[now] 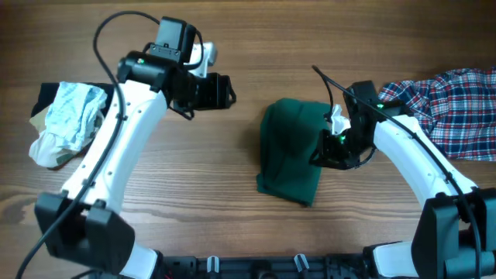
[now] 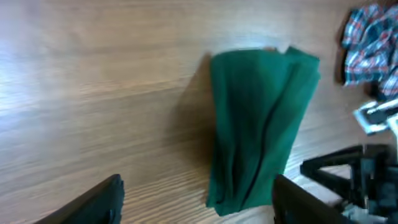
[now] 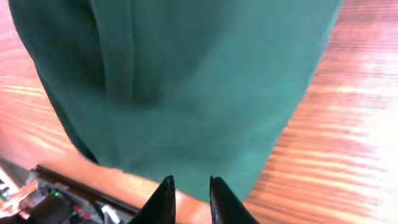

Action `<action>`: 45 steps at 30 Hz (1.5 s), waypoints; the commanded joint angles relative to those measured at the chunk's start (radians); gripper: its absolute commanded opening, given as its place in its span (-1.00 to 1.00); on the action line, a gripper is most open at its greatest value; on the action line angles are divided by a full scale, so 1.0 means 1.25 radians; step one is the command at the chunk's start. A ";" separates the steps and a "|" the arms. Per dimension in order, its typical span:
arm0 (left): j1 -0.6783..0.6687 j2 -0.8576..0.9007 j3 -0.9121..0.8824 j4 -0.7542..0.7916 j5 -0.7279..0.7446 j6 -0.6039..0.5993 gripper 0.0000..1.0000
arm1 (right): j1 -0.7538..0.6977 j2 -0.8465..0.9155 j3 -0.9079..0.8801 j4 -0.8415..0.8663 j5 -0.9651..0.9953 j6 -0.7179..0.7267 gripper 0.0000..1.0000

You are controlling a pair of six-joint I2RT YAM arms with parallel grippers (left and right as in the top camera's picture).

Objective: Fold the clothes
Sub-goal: 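Grasp the folded green garment's top with both grippers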

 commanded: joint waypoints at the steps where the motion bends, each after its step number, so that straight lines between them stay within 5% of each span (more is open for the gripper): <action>1: -0.017 0.101 -0.130 0.099 0.296 0.042 0.68 | -0.001 -0.015 0.015 0.044 0.041 0.041 -0.35; 4: -0.031 0.162 -0.166 0.145 0.388 0.041 0.81 | -0.001 -0.015 0.015 0.070 0.055 0.086 -0.36; 7: -0.067 0.219 -0.168 0.145 0.399 0.071 0.94 | -0.001 -0.015 0.014 0.096 0.098 0.179 -0.70; 12: -0.124 0.260 -0.168 0.157 0.391 0.077 1.00 | 0.000 0.008 0.014 0.153 0.106 0.240 -0.91; 20: -0.128 0.261 -0.216 0.195 0.319 0.073 1.00 | 0.000 0.110 0.014 0.176 0.103 0.245 -0.93; 37: -0.221 0.337 -0.251 0.399 0.402 -0.183 0.97 | 0.000 0.114 0.014 0.168 0.076 0.202 -0.91; 41: -0.237 0.355 -0.251 0.410 0.413 -0.197 0.50 | 0.000 0.114 0.014 0.164 0.075 0.192 -0.91; 42: -0.236 0.355 -0.251 0.419 0.413 -0.203 0.12 | 0.000 0.114 0.014 0.164 0.075 0.183 -0.91; 45: -0.236 0.355 -0.251 0.427 0.404 -0.218 -0.45 | 0.000 0.114 0.014 0.161 0.074 0.161 -0.91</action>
